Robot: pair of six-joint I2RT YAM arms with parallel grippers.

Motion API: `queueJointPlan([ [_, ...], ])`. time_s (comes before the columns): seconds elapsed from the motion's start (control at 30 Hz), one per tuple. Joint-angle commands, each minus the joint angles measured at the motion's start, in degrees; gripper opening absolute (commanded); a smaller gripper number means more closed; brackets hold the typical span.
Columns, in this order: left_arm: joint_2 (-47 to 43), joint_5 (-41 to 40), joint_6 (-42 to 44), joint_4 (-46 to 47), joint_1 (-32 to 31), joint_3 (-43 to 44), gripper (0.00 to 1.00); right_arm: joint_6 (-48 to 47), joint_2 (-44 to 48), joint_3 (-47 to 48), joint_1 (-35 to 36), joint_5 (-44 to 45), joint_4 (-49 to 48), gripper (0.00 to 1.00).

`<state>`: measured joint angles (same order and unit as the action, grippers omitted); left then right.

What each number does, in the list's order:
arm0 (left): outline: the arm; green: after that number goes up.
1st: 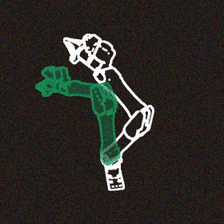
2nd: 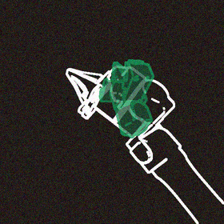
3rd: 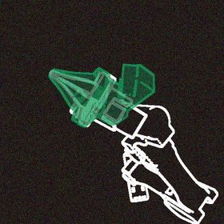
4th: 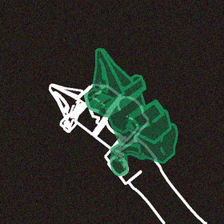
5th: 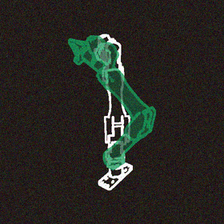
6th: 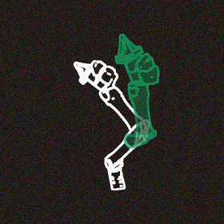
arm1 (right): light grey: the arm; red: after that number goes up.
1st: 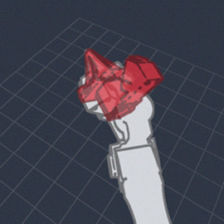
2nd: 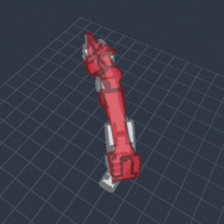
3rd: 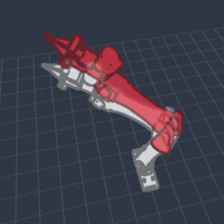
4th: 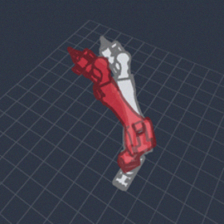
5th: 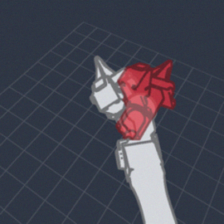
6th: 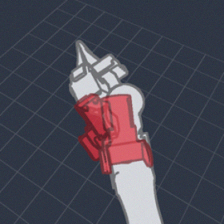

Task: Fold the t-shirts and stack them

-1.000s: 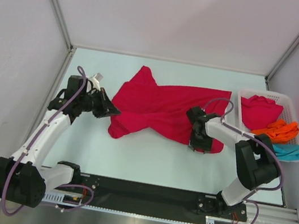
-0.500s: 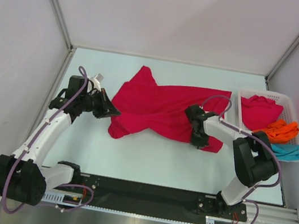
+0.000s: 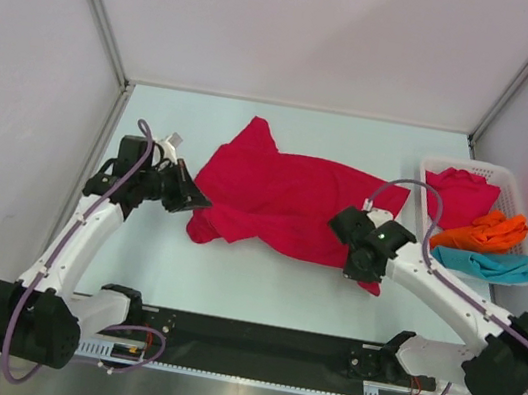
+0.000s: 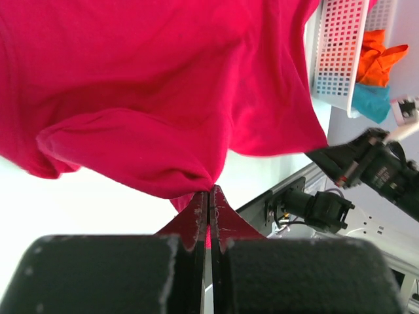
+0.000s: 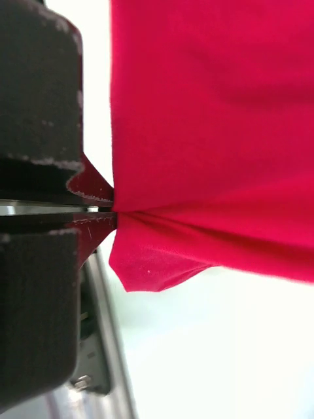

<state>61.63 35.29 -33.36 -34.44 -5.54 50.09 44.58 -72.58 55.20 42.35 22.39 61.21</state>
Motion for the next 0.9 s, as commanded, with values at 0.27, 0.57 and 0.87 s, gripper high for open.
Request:
queueJointPlan([
  [0.27,-3.45,2.69,1.29,-2.66,0.44,4.76,0.00,4.47,-0.89,5.00,1.16,6.34,11.67,0.04],
  [0.57,15.68,0.49,3.66,1.65,2.37,17.66,0.00,-13.62,-18.45,17.72,-9.91,4.23,-1.78,0.06],
  [0.87,36.62,4.35,1.99,3.93,5.19,29.63,0.00,-23.92,-30.34,23.90,-20.02,-0.33,-8.38,0.07],
])
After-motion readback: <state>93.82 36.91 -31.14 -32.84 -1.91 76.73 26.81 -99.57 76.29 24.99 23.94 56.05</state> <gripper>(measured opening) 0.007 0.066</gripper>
